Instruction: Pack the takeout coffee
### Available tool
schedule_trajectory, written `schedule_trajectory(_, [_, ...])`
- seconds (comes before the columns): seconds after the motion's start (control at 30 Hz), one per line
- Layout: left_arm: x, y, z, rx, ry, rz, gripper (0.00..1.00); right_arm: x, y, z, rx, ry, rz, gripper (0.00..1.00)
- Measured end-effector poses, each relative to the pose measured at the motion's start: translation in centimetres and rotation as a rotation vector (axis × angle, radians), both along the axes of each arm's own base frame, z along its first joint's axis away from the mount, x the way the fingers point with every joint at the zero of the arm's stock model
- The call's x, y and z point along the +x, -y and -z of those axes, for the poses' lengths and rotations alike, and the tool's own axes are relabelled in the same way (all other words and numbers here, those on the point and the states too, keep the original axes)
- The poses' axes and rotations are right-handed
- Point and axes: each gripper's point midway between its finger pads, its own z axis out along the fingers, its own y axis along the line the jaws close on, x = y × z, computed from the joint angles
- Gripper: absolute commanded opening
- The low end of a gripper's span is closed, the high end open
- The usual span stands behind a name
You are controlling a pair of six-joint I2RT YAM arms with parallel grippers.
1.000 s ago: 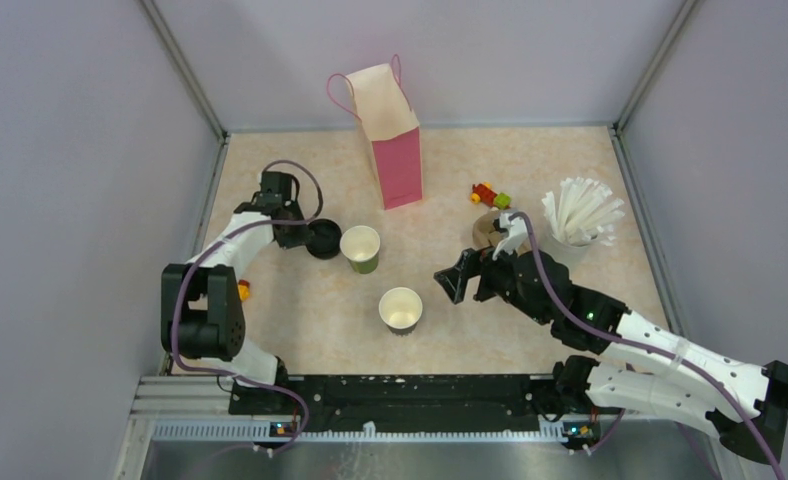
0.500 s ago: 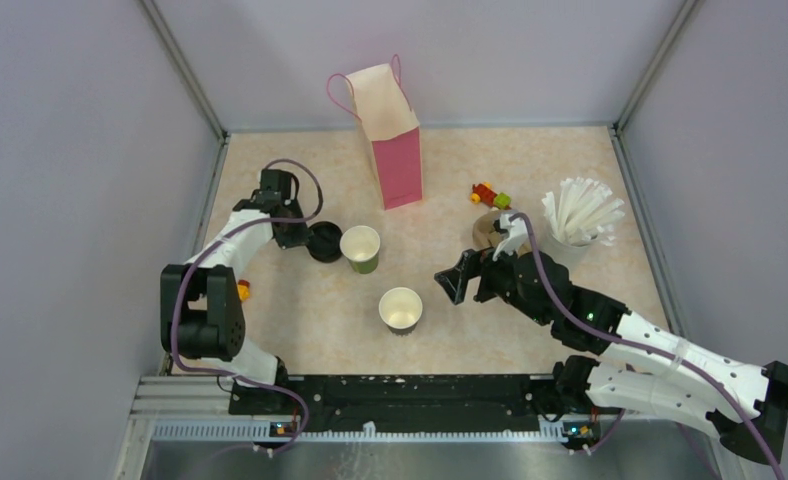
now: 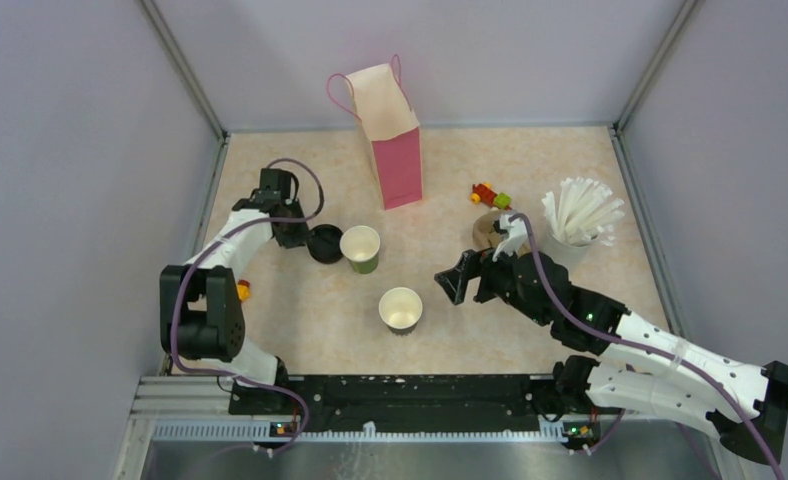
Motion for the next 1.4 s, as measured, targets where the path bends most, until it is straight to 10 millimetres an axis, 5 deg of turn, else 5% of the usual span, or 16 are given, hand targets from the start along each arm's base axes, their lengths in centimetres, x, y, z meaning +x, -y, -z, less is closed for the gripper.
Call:
schedule_trajectory(0.07, [0.1,0.0,-0.2,0.002,0.001,0.005,0.48,0.0,0.0,0.0,0.0,0.0,0.0,0.91])
schedule_trajectory(0.13, [0.4,-0.1,-0.7,0.009,0.01,0.006,0.5,0.0,0.0,0.0,0.0,0.0,0.0,0.91])
schedule_trajectory(0.5, [3.6,-0.4,-3.1,0.08,0.077,0.14,0.36,-0.1,0.0,0.0,0.001,-0.003,-0.002,0.91])
schedule_trajectory(0.83, [4.8,-0.3,1.0,0.117,-0.037,0.272,0.28,-0.1,0.0,0.1,-0.003,-0.005,-0.002,0.9])
schedule_trajectory(1.4, [5.2,0.0,0.4,0.122,-0.019,0.327,0.34,-0.1,0.1,0.6,-0.02,-0.014,-0.002,0.91])
